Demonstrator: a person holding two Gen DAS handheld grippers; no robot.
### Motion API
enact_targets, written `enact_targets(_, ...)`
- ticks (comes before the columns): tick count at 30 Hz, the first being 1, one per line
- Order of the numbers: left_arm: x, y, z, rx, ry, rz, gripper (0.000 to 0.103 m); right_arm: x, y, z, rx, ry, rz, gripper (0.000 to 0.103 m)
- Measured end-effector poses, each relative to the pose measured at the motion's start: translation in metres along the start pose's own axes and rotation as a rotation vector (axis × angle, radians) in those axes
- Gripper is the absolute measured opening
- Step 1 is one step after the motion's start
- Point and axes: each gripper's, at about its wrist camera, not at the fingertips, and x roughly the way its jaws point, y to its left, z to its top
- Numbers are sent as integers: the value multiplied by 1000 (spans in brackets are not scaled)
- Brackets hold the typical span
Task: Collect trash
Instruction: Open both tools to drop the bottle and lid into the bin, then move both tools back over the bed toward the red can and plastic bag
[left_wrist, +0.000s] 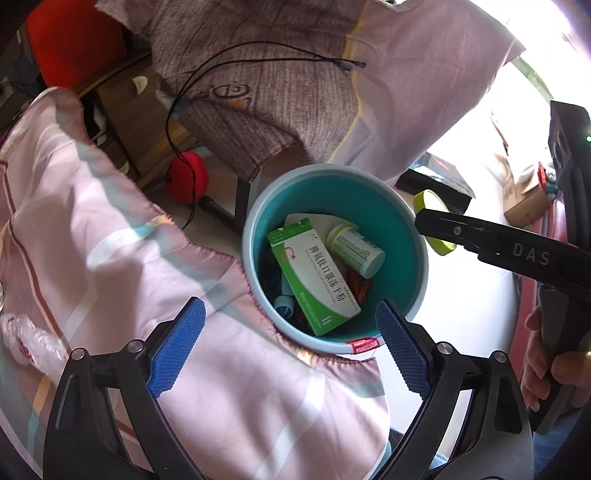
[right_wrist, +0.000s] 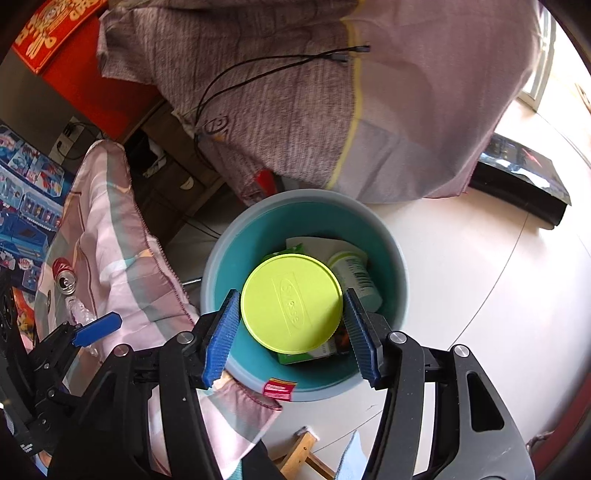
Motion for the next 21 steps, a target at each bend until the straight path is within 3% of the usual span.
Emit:
enact_targets(5, -6, 9, -7, -21, -7, -4, 94, -4, 12, -1, -16, -7, -13, 77)
enact_targets(13, -24, 28, -19, -60, -37, -6, 95, -7, 23, -8, -8, 17, -49, 78)
enact_targets(21, -45, 58, -35, -122, -68, 12, 95, -14, 61, -11, -76, 17, -59, 81)
